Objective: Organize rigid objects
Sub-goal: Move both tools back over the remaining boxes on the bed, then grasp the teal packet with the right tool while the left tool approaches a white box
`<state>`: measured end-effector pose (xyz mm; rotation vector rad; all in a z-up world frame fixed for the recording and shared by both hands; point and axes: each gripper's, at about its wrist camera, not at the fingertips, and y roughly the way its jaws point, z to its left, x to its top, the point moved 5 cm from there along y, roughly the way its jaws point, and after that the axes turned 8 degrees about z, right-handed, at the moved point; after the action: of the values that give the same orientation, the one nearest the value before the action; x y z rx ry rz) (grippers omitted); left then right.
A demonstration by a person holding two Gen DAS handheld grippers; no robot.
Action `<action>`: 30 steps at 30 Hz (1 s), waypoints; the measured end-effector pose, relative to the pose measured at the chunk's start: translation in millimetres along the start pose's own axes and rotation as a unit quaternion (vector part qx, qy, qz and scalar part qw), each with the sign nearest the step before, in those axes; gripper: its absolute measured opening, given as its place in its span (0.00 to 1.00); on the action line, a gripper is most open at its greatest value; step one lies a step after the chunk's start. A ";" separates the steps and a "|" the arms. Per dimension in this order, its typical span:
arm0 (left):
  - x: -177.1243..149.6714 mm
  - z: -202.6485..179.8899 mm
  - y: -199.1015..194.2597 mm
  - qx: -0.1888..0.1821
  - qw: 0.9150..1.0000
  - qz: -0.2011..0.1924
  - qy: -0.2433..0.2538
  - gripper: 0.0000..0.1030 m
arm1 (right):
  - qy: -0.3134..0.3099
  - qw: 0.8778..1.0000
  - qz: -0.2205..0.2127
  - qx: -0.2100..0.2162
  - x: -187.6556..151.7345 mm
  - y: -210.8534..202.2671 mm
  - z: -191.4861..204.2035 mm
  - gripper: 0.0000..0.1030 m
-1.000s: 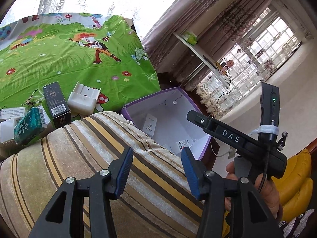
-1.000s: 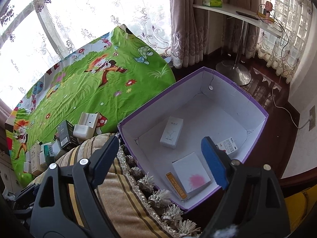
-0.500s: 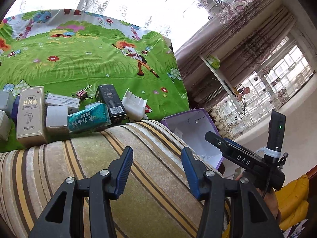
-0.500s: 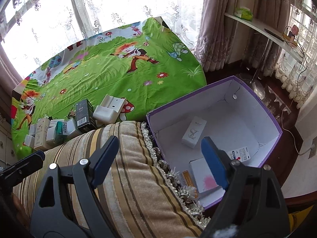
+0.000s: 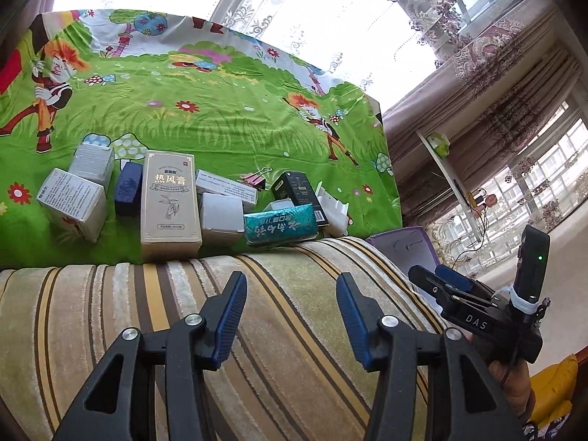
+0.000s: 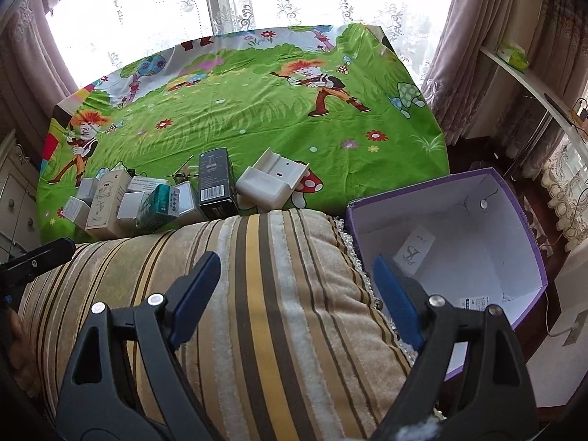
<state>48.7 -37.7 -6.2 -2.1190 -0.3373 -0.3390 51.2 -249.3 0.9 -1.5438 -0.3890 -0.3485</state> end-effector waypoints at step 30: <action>36.0 130.7 -39.2 0.172 0.984 -0.018 -0.041 0.81 | -0.143 0.989 0.047 0.005 22.5 40.9 113.7 0.92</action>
<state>82.0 97.0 -31.9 -1.7905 -0.4493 -0.1975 87.0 -135.1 -26.6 -1.5996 -0.5375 -0.0499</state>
